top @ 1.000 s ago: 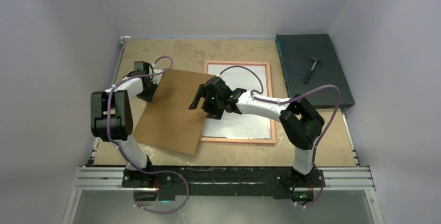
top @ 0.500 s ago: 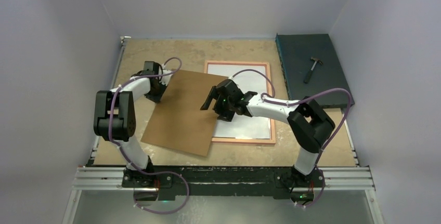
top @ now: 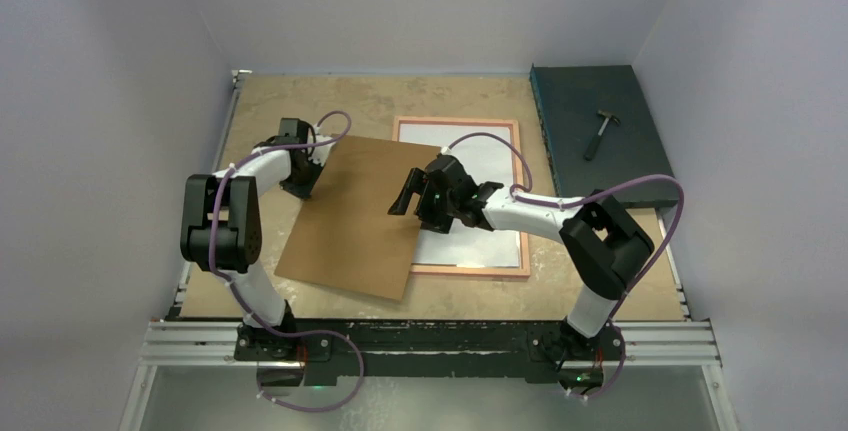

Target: Put the photo into the frame

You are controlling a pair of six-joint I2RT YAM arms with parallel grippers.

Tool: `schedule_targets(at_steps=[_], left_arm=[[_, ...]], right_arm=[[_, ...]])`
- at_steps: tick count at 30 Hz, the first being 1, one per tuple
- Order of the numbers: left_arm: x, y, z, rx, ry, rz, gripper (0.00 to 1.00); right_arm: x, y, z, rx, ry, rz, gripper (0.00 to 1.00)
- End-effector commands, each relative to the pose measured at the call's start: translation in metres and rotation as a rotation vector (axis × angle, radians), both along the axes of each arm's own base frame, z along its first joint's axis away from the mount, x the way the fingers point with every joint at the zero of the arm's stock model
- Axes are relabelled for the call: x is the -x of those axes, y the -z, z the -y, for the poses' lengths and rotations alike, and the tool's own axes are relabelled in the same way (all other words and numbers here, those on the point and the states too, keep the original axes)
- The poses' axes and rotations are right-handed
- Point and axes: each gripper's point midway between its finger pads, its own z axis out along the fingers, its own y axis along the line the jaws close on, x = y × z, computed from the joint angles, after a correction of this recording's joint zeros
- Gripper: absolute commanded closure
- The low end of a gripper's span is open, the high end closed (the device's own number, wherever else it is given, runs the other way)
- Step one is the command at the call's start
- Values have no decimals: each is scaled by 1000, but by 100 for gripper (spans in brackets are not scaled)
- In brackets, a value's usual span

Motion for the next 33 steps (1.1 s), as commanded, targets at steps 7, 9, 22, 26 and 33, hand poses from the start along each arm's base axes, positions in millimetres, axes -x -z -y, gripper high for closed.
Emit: schedule_targets(at_steps=[7,9,22,26,33], left_arm=[[29,11,26,101,13,-111,100],[30,11,27,108,12,-115,100],[38,13,33,139,31,-145,100],[39,12,34,145,34,-147,100],[41,12,39,173,41,-158,100]], right_arm=[[-3,-34,-28,-200,-97,99,14],[-4,-42,-31,-249,-106,121,16],[-8,-60,-39,-393,-120,217,28],[-4,-82,-39,-469,-142,288,32],[1,-142,-33,-603,-176,488,32]])
